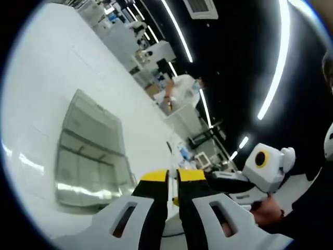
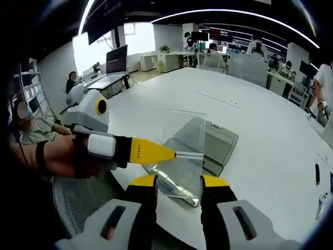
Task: Insert the divider into the dual guide fixture by aligning both edges with the guide slots and pushing it downward to the bottom, including one-sided entry, uneven engagement, binding, and posture correction.
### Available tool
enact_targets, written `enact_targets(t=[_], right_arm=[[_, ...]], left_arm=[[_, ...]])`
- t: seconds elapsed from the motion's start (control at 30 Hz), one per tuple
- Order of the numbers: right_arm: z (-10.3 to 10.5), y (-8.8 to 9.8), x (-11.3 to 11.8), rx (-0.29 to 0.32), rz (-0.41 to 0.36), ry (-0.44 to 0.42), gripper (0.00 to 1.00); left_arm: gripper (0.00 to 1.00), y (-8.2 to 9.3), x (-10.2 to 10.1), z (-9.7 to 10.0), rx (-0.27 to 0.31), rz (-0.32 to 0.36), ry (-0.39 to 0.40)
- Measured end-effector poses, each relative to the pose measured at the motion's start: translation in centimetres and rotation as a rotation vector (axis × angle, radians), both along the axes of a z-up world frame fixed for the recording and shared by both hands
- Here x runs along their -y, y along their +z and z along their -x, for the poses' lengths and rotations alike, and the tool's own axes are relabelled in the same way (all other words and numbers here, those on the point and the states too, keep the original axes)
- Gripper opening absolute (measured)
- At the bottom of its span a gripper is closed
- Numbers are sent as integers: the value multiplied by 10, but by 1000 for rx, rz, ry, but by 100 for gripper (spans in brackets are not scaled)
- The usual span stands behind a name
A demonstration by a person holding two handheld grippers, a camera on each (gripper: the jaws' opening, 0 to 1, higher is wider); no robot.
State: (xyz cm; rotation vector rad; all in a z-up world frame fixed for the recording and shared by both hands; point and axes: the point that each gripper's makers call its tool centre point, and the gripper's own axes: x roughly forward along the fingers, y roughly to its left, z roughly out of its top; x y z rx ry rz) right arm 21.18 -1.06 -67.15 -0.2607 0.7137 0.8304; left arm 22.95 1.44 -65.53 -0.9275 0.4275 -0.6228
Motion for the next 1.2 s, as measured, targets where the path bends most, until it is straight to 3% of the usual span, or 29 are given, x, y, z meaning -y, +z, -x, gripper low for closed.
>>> enact_targets(t=[0.17, 0.3, 1.2], right_arm=[[5, -3, -4, -42, -35, 11, 29], [4, -1, -4, -16, -31, 17, 29], [5, 0, -2, -49, -82, 54, 29]], left_arm=[[3, 0, -3, -2, 9, -6, 10], [3, 2, -4, -2, 20, -11, 2], [2, -3, -10, 4, 28, -53, -31]])
